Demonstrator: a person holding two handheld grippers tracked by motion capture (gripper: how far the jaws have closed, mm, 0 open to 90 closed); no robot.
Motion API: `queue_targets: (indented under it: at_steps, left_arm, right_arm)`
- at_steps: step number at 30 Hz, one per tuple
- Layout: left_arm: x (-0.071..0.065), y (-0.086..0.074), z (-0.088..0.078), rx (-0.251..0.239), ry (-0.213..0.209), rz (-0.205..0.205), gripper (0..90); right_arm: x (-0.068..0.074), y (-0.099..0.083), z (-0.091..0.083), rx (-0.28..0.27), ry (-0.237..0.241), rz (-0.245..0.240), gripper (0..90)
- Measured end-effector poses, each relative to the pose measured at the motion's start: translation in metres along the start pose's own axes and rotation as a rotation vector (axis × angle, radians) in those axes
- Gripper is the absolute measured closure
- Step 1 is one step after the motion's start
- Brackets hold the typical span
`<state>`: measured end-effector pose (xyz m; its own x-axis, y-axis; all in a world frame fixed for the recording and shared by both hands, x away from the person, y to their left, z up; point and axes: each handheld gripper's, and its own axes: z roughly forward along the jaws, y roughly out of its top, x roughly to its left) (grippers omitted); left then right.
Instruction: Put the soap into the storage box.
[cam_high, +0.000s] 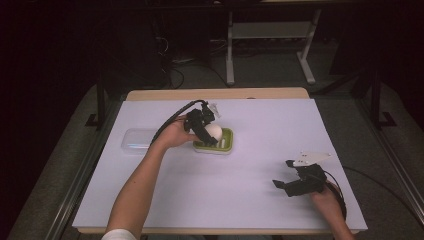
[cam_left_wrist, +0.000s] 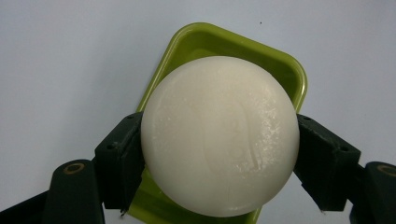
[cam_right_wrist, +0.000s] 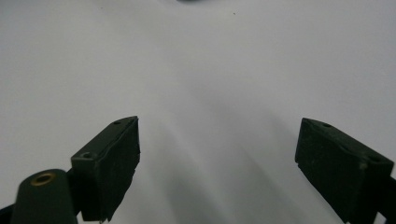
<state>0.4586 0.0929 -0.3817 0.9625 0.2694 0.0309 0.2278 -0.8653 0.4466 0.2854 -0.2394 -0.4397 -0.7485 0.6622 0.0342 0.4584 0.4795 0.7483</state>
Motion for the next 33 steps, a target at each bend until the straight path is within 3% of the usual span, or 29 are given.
queue_targets:
  at_steps: [6,12,17,33]
  left_arm:
    - [0.000,0.001,0.006,0.002,-0.005,0.004,25.2]
    - [0.005,-0.001,0.013,0.023,0.012,-0.022,25.2]
    - [0.005,-0.002,0.017,0.024,-0.003,-0.029,25.2]
    - [0.006,-0.002,0.020,0.037,0.001,-0.035,25.2]
  right_arm:
    - [0.001,0.000,0.000,-0.004,0.002,-0.010,13.2]
    - [0.001,0.001,0.001,0.005,0.007,-0.012,13.2]
    - [0.002,0.001,0.002,0.013,0.010,-0.008,13.2]
    - [0.002,0.001,0.003,0.011,0.017,-0.019,13.2]
